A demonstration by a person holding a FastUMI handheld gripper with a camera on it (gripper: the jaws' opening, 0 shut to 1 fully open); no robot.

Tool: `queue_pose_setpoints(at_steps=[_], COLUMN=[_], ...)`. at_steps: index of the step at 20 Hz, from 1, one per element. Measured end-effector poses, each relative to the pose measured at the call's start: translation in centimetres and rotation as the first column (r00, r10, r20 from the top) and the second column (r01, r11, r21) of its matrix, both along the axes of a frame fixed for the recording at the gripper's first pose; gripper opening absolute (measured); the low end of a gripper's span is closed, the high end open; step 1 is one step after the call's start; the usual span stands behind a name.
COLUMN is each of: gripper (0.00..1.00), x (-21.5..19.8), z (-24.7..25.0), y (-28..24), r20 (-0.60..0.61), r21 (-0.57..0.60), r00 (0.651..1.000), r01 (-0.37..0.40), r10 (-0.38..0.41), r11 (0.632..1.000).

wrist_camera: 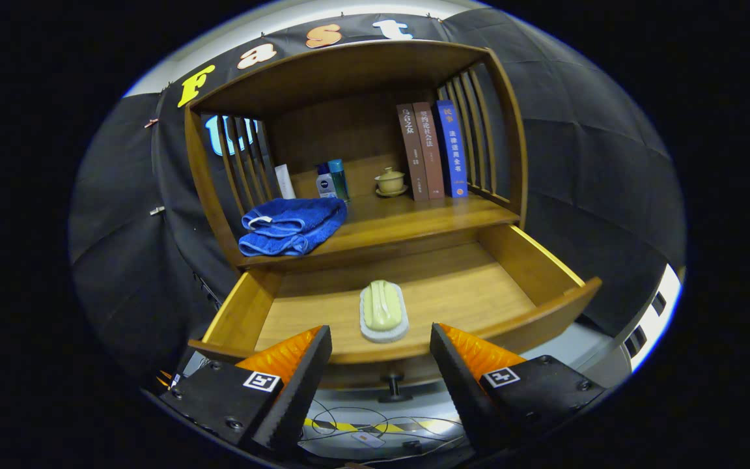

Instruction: Pull open the drawer, take out the items inside it, and place them on the countertop above the cabinet.

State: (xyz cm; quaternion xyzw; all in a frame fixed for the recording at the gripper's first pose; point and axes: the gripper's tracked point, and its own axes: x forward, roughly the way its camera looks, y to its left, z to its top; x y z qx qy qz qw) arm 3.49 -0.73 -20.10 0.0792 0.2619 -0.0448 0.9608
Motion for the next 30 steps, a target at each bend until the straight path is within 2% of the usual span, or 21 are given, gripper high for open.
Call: queue_pose_setpoints(at_steps=[5,9,13,17,21,22,25,27,28,29,30], gripper=[0.97,0.96,0.96,0.94,0.84,0.84,0.60,0.44,0.33,0.22,0.22], x=[5.8,9.6,11.8,12.3,12.6,12.5,12.0,12.0,12.3,12.2,12.1], z=[-0.5,-3.0,-6.8,-10.2,-12.4,-12.8,-13.5,-12.8,-13.9,-13.3,-13.5], y=[0.0,0.0,-0.4,-0.6,-0.9,-0.9,-0.9,-0.6,-0.9,-0.8,-0.8], r20=[-0.127,-0.248,-0.393,-0.510,-0.578,-0.600,-0.639,-0.635,-0.622,-0.630,-0.632], r21=[0.009,-0.003,0.006,-0.014,-0.028,-0.023,-0.015,-0.013,-0.026,-0.024,-0.028], r00=[0.991,0.967,0.918,0.858,0.814,0.798,0.767,0.770,0.781,0.774,0.772], r01=[-0.033,-0.058,-0.052,-0.073,-0.088,-0.085,-0.083,-0.097,-0.093,-0.103,-0.109], r10=[0.034,0.055,0.050,0.055,0.056,0.054,0.054,0.066,0.057,0.065,0.067], r11=[0.999,0.998,0.999,0.997,0.996,0.996,0.996,0.995,0.995,0.994,0.994])
